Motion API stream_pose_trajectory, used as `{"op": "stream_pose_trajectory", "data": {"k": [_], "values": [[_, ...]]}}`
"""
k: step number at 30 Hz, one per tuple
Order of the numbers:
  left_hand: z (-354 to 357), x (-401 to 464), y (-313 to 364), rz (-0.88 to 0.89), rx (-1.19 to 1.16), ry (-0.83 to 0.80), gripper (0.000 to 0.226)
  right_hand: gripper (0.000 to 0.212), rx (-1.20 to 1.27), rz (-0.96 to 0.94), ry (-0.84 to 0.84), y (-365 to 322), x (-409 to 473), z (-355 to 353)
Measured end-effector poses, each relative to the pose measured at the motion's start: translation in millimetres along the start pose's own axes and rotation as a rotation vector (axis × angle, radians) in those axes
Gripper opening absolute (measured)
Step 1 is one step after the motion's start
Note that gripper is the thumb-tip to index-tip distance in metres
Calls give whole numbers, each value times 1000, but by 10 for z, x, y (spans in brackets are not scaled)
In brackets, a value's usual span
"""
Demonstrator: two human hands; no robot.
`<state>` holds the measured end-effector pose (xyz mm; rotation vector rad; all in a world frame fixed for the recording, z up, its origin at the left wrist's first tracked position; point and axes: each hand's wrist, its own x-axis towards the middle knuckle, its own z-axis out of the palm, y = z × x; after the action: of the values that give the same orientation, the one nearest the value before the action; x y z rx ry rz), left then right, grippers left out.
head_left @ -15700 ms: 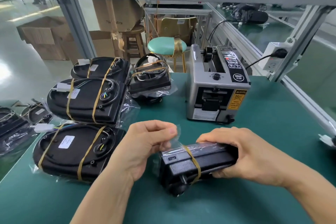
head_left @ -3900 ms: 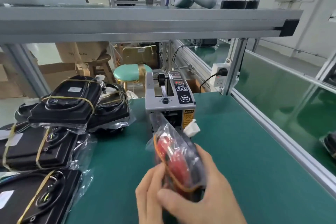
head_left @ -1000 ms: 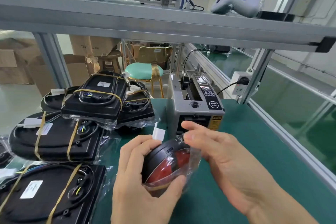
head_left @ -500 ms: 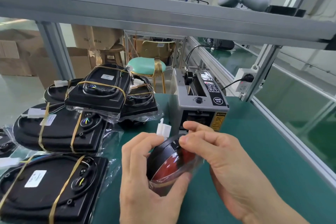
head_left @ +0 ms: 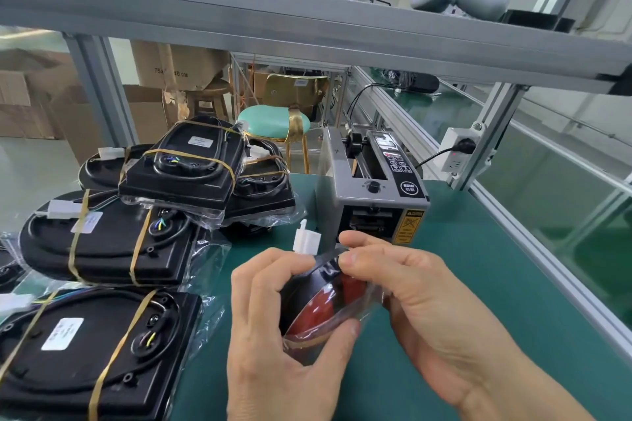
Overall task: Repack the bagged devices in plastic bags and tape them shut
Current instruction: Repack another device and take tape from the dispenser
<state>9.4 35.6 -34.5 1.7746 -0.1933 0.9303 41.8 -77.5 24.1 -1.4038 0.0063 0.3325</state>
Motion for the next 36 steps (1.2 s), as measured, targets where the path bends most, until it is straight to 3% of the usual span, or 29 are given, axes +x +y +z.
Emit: {"op": "stream_pose_trajectory", "data": {"k": [6,11,22,25,28,30,34,36], "values": [[-2,3,-19,21,-13,-11,56,33,-17,-48,25,-14,-8,11],[-2,7,-16,62,-16,-34,59,6,-71,-92,27,12,11,-14],[-3,-4,-20,73,48,-58,48,5,-239,-209,110,36,30,27],[-10,9,-27,79,46,-54,45,20,-234,-210,194,69,76,-28],[-31,10,-24,91,61,-63,34,26,-66,-219,292,32,95,-117],[-34,22,-21,80,43,-54,32,25,-128,-264,233,18,74,-102],[-22,29,-26,55,17,-21,33,48,-484,-296,46,81,48,-7],[-14,25,-34,46,3,-7,37,48,-510,-276,5,94,91,-10]]}}
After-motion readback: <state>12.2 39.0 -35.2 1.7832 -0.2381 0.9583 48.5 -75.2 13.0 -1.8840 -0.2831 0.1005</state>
